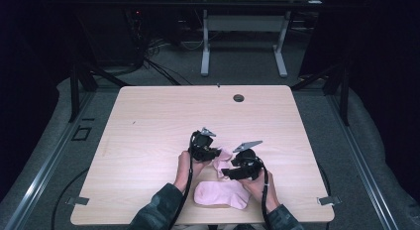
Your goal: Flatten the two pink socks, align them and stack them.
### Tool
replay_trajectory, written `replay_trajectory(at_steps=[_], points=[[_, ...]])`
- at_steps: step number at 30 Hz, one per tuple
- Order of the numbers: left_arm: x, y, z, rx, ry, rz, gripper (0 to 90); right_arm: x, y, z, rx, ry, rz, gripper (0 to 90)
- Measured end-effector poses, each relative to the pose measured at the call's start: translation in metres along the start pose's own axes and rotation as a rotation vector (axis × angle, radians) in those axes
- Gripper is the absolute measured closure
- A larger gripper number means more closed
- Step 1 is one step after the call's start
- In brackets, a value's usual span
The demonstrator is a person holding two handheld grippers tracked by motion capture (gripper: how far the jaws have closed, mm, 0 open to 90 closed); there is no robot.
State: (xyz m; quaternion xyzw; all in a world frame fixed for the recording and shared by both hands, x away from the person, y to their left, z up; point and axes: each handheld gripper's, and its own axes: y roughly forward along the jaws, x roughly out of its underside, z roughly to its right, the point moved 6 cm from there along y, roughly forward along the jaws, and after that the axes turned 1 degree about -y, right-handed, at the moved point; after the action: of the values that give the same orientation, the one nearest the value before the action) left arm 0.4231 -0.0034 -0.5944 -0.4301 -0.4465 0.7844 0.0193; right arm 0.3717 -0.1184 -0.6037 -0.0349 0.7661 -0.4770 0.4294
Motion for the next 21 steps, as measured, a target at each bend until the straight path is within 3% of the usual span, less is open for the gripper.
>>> replay_trajectory(at_steps=[4,8,12,16,21], points=[[0.0,-0.001,0.0,0.006,-0.013,0.013,87.4,-0.001,0.004,-0.001,0.005,-0.012,-0.004,72.8],[0.002,-0.001,0.0,0.022,-0.043,0.024,87.4,0.001,0.005,0.003,-0.002,0.003,-0.013,85.9],[0.004,-0.002,0.0,0.012,-0.03,0.024,87.4,0.002,0.004,0.005,0.002,0.006,-0.008,87.8],[0.009,-0.007,-0.002,0.008,-0.041,0.039,87.4,0.003,-0.002,0.016,0.044,0.019,-0.005,88.0],[0.017,-0.011,-0.003,0.003,-0.049,0.039,87.4,0.005,-0.01,0.031,0.062,0.06,0.012,88.2]])
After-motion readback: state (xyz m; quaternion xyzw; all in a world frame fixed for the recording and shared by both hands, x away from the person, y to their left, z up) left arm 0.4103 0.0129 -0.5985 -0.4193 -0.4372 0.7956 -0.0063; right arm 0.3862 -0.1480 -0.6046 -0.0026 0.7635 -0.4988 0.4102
